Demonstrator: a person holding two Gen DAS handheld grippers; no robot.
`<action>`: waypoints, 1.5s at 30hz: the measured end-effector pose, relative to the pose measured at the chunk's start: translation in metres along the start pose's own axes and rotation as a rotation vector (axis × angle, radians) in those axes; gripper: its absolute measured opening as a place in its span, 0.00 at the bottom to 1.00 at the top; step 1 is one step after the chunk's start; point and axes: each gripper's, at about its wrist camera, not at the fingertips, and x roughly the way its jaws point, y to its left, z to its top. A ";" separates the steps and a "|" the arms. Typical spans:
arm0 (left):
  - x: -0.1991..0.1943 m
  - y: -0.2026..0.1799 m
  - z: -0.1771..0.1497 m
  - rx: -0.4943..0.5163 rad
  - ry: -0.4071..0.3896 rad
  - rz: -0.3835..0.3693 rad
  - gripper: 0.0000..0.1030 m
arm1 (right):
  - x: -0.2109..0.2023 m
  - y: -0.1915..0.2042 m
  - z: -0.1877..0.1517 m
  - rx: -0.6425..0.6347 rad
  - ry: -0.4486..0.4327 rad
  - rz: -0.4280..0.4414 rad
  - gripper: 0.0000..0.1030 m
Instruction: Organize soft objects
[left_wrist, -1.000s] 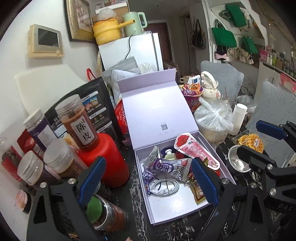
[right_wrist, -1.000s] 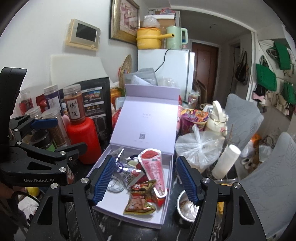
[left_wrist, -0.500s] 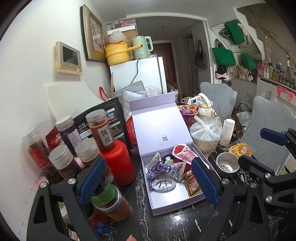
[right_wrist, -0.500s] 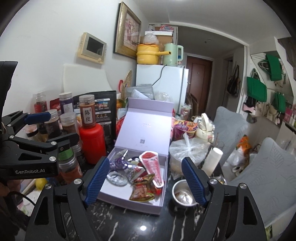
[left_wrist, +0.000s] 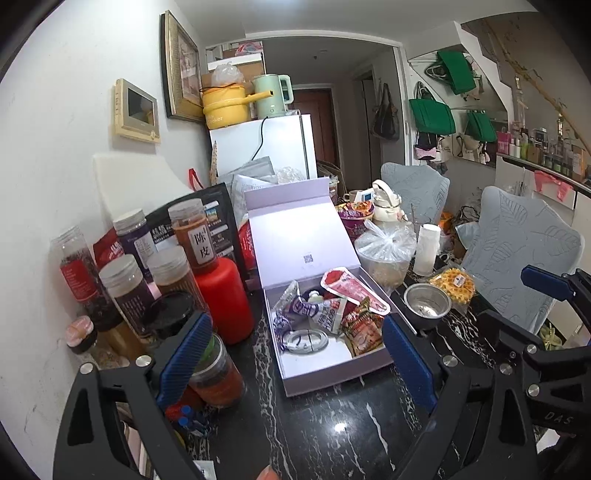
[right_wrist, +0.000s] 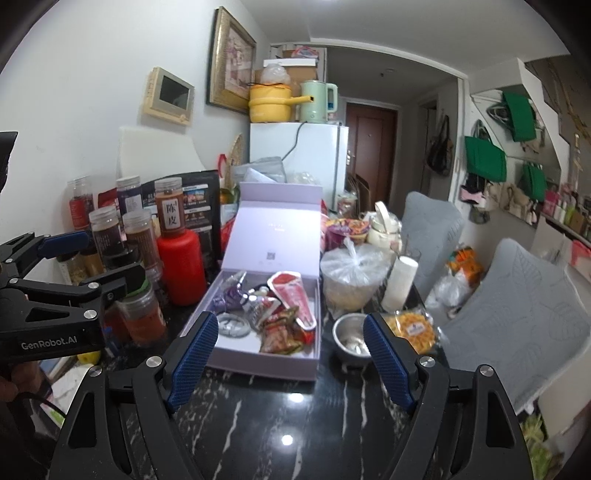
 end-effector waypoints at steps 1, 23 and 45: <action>-0.001 -0.001 -0.003 0.000 0.007 -0.004 0.92 | 0.000 0.000 -0.003 0.004 0.006 -0.006 0.79; -0.002 -0.011 -0.042 -0.019 0.050 -0.066 0.92 | -0.013 0.001 -0.042 0.058 0.036 -0.049 0.79; 0.001 -0.016 -0.041 -0.009 0.067 -0.091 0.92 | -0.006 -0.003 -0.045 0.062 0.062 -0.063 0.79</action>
